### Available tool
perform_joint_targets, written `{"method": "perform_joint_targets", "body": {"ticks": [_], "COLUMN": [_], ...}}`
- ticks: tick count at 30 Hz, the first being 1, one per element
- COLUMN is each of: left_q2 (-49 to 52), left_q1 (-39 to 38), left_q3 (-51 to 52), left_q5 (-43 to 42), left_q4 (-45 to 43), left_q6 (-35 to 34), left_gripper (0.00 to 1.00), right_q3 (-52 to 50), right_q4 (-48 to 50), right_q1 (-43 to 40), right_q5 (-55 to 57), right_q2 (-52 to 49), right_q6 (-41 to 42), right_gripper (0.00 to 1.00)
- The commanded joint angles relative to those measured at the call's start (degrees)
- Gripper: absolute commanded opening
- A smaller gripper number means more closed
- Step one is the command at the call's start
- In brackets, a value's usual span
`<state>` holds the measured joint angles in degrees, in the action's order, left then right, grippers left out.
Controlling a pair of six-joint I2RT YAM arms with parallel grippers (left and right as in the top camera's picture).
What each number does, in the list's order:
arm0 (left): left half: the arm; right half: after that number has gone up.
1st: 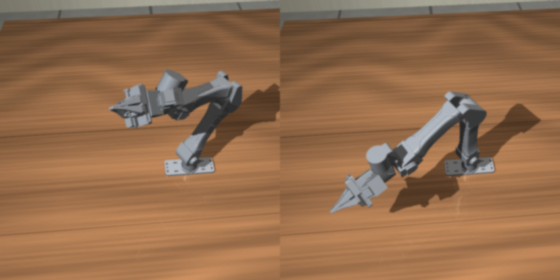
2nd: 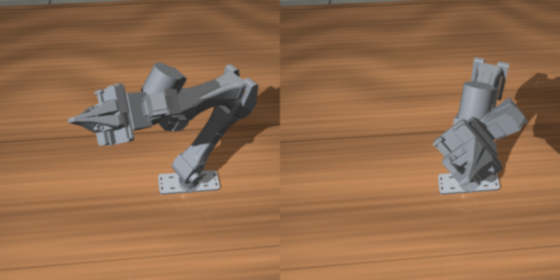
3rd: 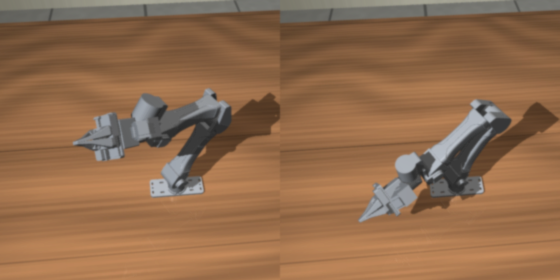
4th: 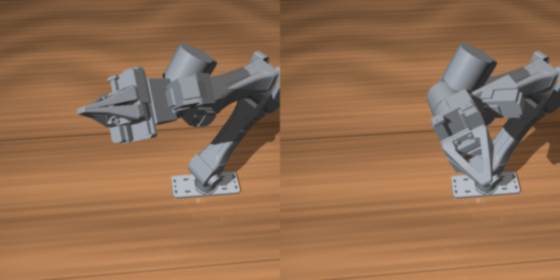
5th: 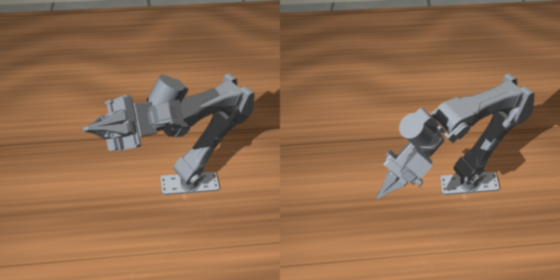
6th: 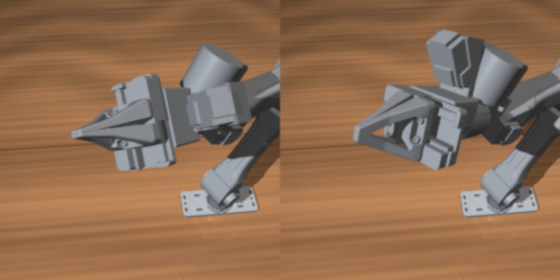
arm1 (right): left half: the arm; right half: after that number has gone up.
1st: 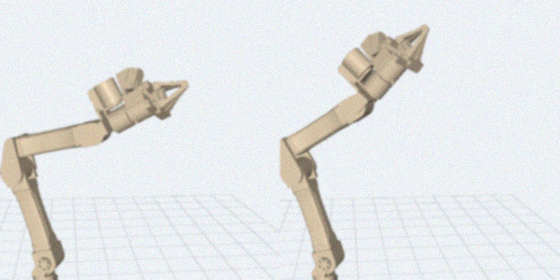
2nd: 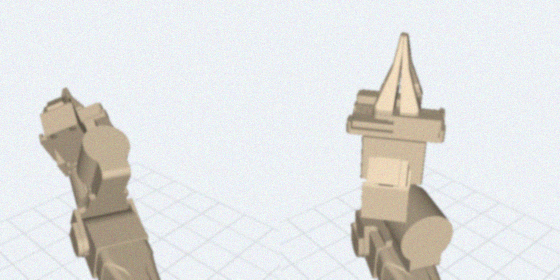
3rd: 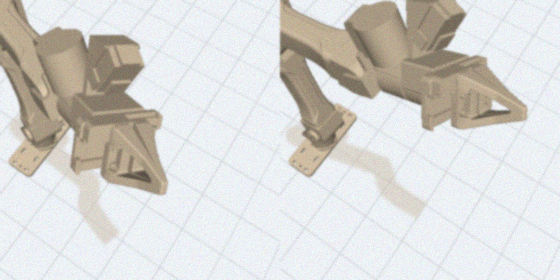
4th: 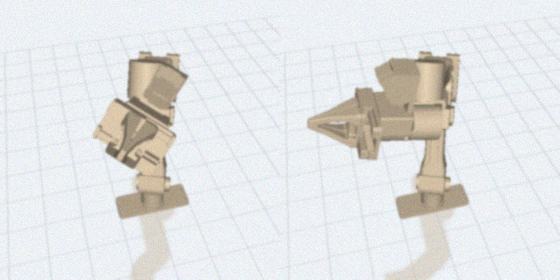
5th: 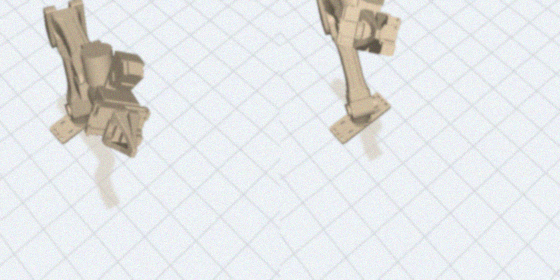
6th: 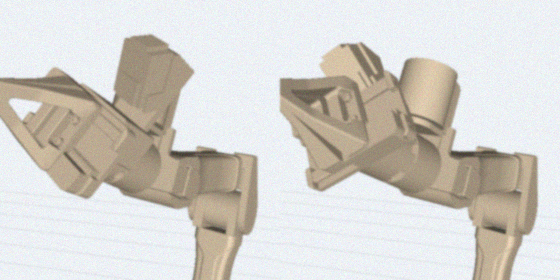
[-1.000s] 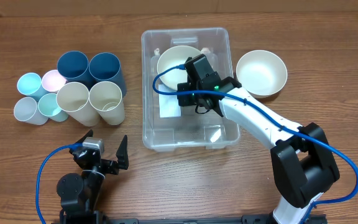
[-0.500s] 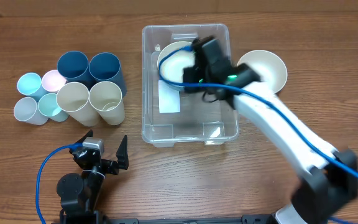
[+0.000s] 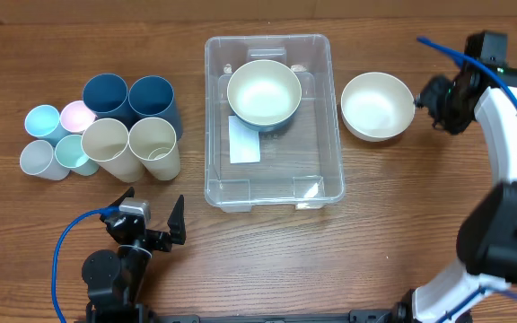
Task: Pack container
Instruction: 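Grasp the back cream bowl with the right gripper and stack it in the bin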
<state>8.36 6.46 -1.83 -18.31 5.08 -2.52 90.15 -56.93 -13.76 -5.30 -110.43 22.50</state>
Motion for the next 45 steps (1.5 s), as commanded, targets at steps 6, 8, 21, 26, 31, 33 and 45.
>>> {"method": "perform_joint_targets", "body": {"ticks": [6, 8, 21, 26, 31, 33, 45], "left_q2": [-0.57, -0.57, -0.57, -0.57, -0.57, -0.57, -0.57], "left_q1": [-0.22, -0.22, -0.22, -0.22, -0.22, -0.22, -0.22], "left_q3": [0.52, 0.52, 0.52, 0.52, 0.52, 0.52, 0.52], "left_q5": [-0.81, -0.81, -0.81, -0.81, -0.81, -0.81, -0.81], "left_q4": [-0.22, -0.22, -0.22, -0.22, -0.22, -0.22, -0.22], "left_q6": [0.85, 0.85, 0.85, 0.85, 0.85, 0.85, 0.85], "left_gripper": [1.0, 1.0, 1.0, 1.0, 1.0, 1.0, 1.0], "right_q3": [-0.48, -0.48, -0.04, 0.42, -0.04, -0.04, 0.0], "right_q4": [1.55, 2.1, 2.8, 5.01, 9.03, 11.04, 24.02], "right_q1": [0.59, 0.92, 4.37, 18.16, 36.35, 38.23, 38.36], "right_q5": [-7.02, -7.04, -4.44, -2.47, 11.65, 13.22, 10.82], "right_q2": [-8.33, -8.33, 14.21, 28.5, 25.29, 20.59, 0.9], "right_q6": [-0.48, -0.42, 0.24, -1.84, -4.98, -4.98, -6.08], "right_gripper": [0.59, 0.47, 0.04, 0.04, 0.04, 0.04, 0.22]}}
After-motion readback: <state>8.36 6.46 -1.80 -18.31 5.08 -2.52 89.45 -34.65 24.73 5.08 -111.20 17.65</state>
